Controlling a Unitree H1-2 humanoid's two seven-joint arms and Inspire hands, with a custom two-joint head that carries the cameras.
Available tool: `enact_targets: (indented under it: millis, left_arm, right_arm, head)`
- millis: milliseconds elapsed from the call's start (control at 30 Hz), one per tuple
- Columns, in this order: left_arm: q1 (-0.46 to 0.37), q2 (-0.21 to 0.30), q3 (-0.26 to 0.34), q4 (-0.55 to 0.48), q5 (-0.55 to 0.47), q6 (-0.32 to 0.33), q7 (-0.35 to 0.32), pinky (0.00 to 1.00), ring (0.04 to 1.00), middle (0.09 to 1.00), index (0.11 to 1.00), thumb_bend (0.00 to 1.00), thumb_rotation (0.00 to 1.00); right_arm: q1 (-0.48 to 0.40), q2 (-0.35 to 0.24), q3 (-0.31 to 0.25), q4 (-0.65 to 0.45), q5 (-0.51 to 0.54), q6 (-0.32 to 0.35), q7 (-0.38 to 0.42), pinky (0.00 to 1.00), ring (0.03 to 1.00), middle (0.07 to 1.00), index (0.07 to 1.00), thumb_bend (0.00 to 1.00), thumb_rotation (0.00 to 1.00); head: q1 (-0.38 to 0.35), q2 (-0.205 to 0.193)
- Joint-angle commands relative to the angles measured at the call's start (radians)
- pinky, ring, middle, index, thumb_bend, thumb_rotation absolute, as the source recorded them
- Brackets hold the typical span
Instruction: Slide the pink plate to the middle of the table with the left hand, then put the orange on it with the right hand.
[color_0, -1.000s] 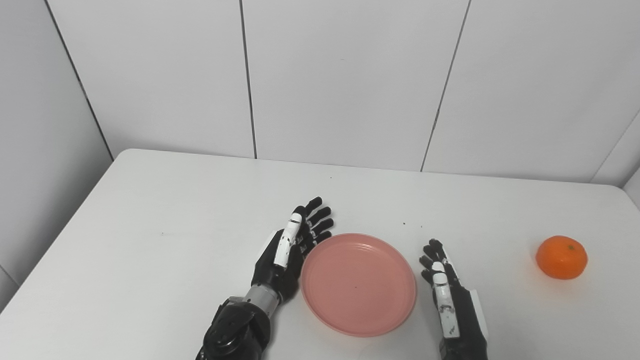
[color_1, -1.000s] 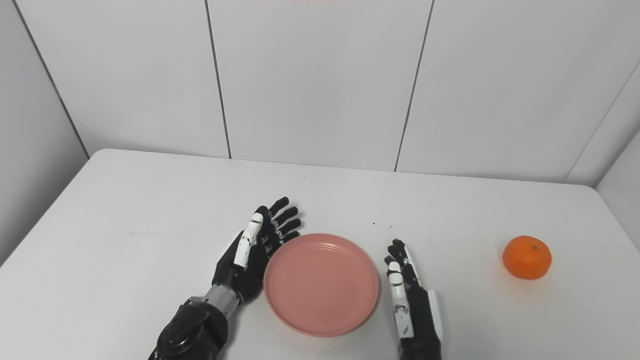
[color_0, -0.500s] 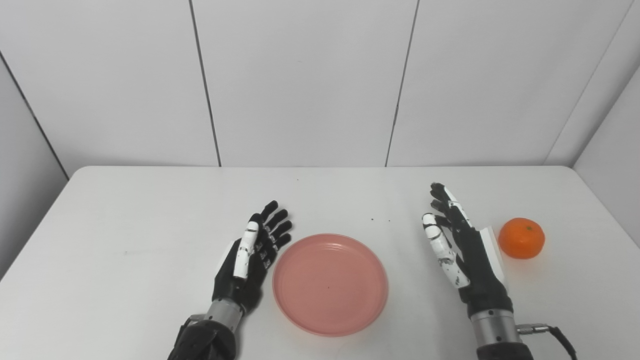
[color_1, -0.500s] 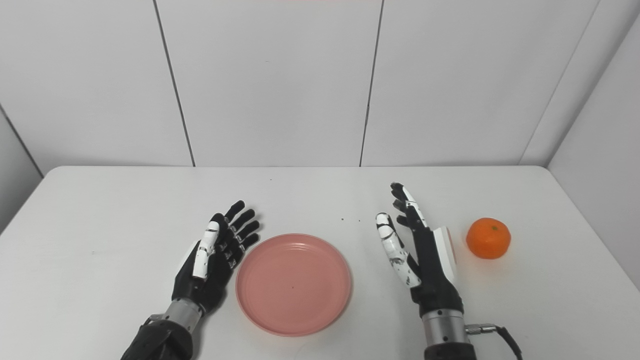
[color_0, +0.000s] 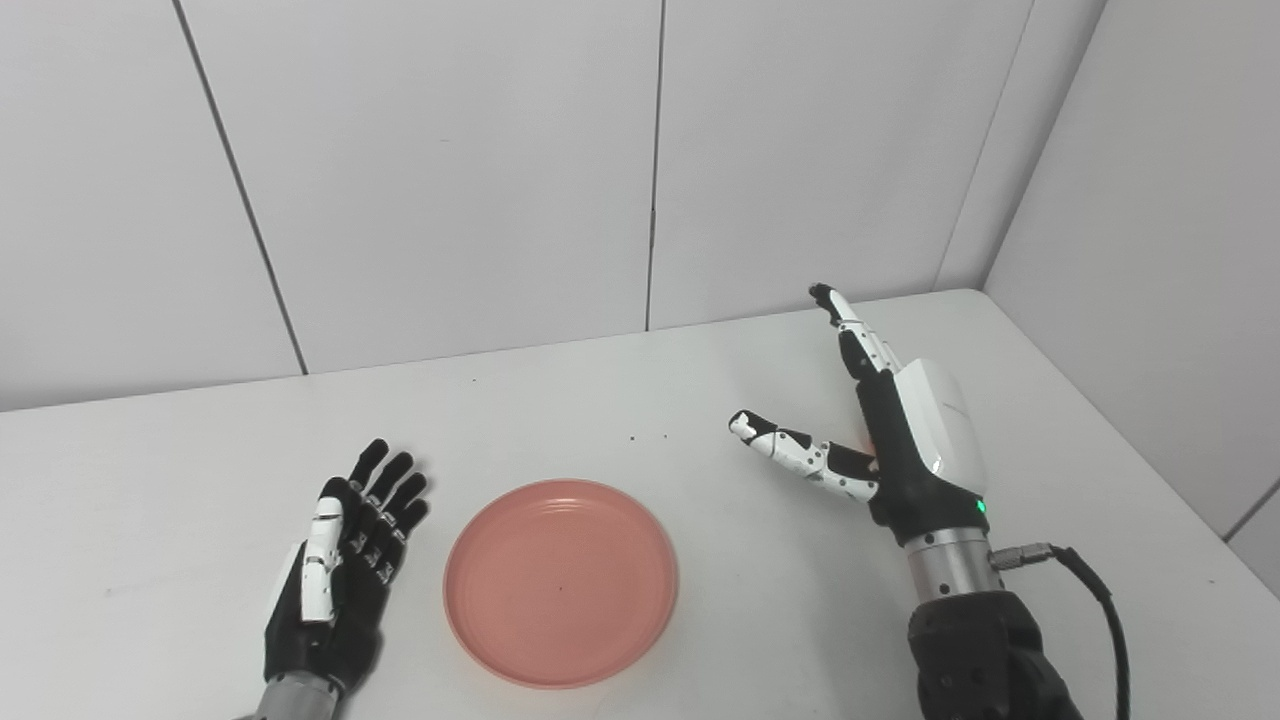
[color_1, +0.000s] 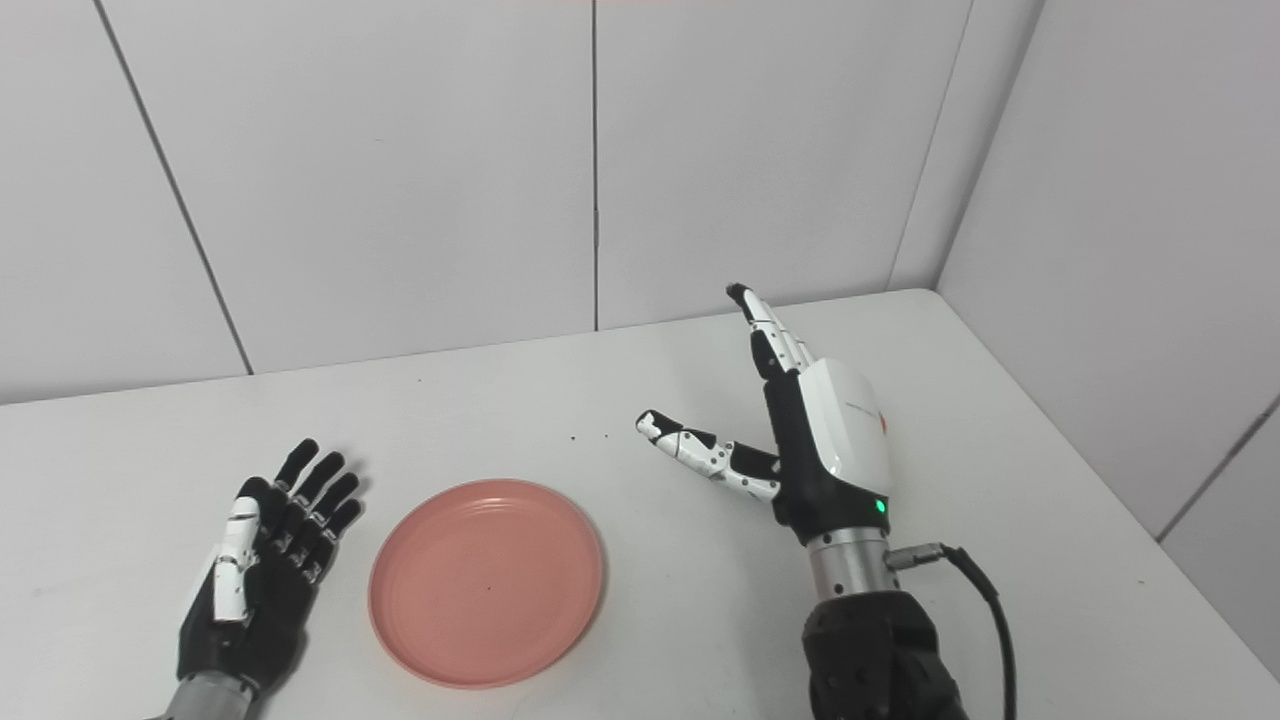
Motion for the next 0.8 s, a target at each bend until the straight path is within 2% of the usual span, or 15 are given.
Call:
enact_targets:
  millis: [0,167,300,633,767]
  left_arm:
    - [0.009,0.01,0.001,0.03,-0.003,0.011,-0.005,0.95,0.925,0.928,0.918,0.37,1.0]
    - [0.007,0.021,0.013,0.043,-0.023,0.012,-0.024,0.96,0.934,0.943,0.939,0.36,1.0]
    - [0.004,0.03,0.024,0.053,-0.044,0.017,-0.036,0.99,0.947,0.953,0.947,0.34,1.0]
    - [0.004,0.037,0.03,0.058,-0.038,0.021,-0.031,0.99,0.953,0.961,0.954,0.33,1.0]
    - [0.004,0.041,0.039,0.065,-0.046,0.018,-0.037,1.0,0.966,0.97,0.961,0.33,1.0]
  right_arm:
    - [-0.026,-0.015,-0.025,-0.044,-0.056,0.027,0.004,0.82,0.901,0.932,0.94,0.75,0.58]
    - [-0.034,-0.032,-0.056,-0.058,-0.155,0.075,0.063,0.82,0.922,0.97,0.979,0.81,0.58]
    - [-0.048,-0.036,-0.082,-0.047,-0.239,0.109,0.083,0.83,0.949,0.988,1.0,0.92,0.62]
    - [-0.063,-0.048,-0.16,-0.017,-0.295,0.123,0.093,0.82,0.929,0.963,0.976,0.95,0.55]
    - [-0.067,-0.056,-0.176,0.013,-0.32,0.135,0.11,0.8,0.917,0.955,0.971,0.97,0.56]
  head:
    - [-0.007,-0.001]
    - [-0.068,-0.013]
    - [-0.091,-0.019]
    - [-0.126,-0.046]
    - [-0.143,-0.051]
